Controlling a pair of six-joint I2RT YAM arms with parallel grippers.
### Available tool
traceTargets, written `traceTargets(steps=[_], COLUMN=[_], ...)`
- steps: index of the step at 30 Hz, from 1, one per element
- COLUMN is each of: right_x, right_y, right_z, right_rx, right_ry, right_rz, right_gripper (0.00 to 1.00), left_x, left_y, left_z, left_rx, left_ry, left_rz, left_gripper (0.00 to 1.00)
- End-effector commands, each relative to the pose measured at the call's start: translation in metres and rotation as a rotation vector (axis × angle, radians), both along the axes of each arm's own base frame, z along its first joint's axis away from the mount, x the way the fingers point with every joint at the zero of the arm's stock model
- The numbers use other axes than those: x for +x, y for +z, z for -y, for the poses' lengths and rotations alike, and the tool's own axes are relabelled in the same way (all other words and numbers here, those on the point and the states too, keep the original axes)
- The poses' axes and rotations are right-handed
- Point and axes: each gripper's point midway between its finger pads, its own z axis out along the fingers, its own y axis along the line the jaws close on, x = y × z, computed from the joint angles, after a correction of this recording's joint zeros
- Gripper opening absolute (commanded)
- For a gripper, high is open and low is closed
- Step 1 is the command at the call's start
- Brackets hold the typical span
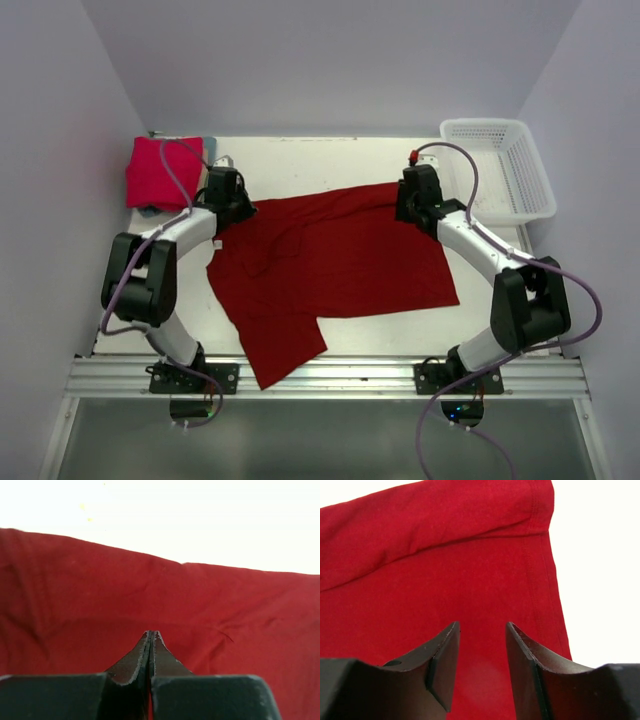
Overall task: Fold and stack the t-shirts
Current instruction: Fold the tshirt
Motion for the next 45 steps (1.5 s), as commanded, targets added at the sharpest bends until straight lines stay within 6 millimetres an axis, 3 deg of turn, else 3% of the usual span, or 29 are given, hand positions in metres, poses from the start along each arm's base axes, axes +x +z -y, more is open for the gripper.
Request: traceTargets(steps=[1, 6, 10, 16, 22, 28, 34, 38, 39, 45], right_x=[0.016, 0.017, 0.016, 0.021, 0.03, 0.048, 0.073, 0.087, 0.089, 0.098], right_y=[0.019, 0.02, 0.015, 0.011, 0.009, 0.009, 0.003, -0.011, -0.012, -0.02], right_z=[-0.003, 0.0, 0.003, 0.012, 0.022, 0.028, 0.03, 0.03, 0.03, 0.029], right_rx=[0.014, 0.002, -0.015, -0.048, -0.064, -0.068, -0.042, -0.009, 0.007, 0.039], right_ry=[-0.032, -0.041, -0.054, -0.106, -0.165, -0.195, -0.205, -0.207, -0.207, -0.212], right_rz=[0.048, 0.057, 0.051, 0.043, 0.038, 0.037, 0.026, -0.014, -0.017, -0.029], right_gripper=[0.47, 0.48, 0.48, 0.49, 0.49, 0.49, 0.44, 0.36, 0.34, 0.29], left_x=[0.036, 0.026, 0.013, -0.01, -0.028, -0.004, 0.048, 0.08, 0.08, 0.083], left_y=[0.002, -0.04, -0.061, -0.082, -0.085, -0.103, -0.101, -0.094, -0.101, -0.093], left_z=[0.011, -0.007, -0.02, -0.044, -0.049, -0.066, -0.065, -0.059, -0.056, -0.051], left_rx=[-0.056, -0.019, -0.005, 0.072, 0.073, 0.115, 0.095, 0.078, 0.065, 0.048], left_ry=[-0.037, 0.011, 0.042, 0.1, 0.1, 0.106, 0.044, -0.019, -0.037, -0.064], left_rz=[0.057, -0.071, -0.154, -0.245, -0.251, -0.277, -0.211, -0.181, -0.196, -0.174], left_gripper=[0.0, 0.0, 0.0, 0.0, 0.0, 0.0, 0.0, 0.0, 0.0, 0.0])
